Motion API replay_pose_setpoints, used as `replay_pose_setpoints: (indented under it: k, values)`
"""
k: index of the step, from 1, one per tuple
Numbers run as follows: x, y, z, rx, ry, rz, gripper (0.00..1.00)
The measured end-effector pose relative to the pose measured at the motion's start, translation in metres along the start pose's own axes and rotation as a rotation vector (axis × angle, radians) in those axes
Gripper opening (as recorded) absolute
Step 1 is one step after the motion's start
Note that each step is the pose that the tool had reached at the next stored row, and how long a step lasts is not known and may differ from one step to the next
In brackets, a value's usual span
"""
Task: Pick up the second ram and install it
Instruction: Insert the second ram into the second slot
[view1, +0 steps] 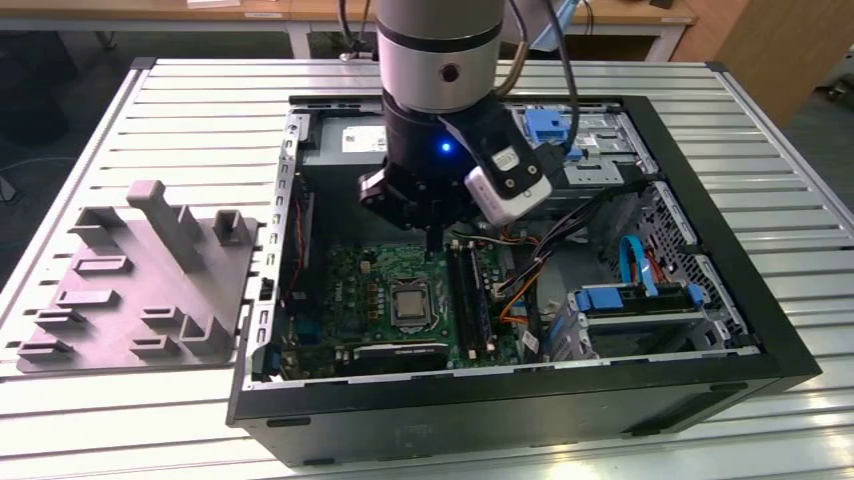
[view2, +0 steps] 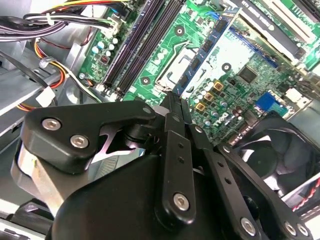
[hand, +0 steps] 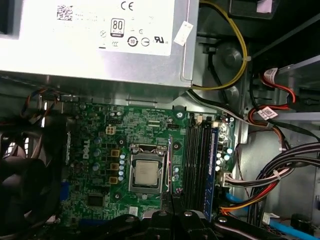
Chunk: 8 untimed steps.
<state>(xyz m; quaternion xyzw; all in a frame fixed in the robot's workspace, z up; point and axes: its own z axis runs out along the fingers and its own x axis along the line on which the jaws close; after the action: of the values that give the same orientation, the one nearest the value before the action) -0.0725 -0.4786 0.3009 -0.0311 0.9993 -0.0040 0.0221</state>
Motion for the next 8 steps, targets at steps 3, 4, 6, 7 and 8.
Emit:
replay_pose_setpoints:
  k: [3, 4, 6, 7, 8]
  values:
    - [-0.0022, 0.0015, 0.0015, 0.0001, 0.0, 0.005, 0.11]
    - [-0.003, 0.0019, 0.002, 0.0003, 0.0001, 0.007, 0.11]
    - [-0.0044, 0.0026, 0.0033, 0.0002, 0.0, 0.01, 0.11]
    - [-0.0052, 0.0029, 0.0038, 0.0004, 0.0, 0.012, 0.11]
    - [-0.006, 0.0033, 0.0045, 0.0005, 0.0001, 0.014, 0.11]
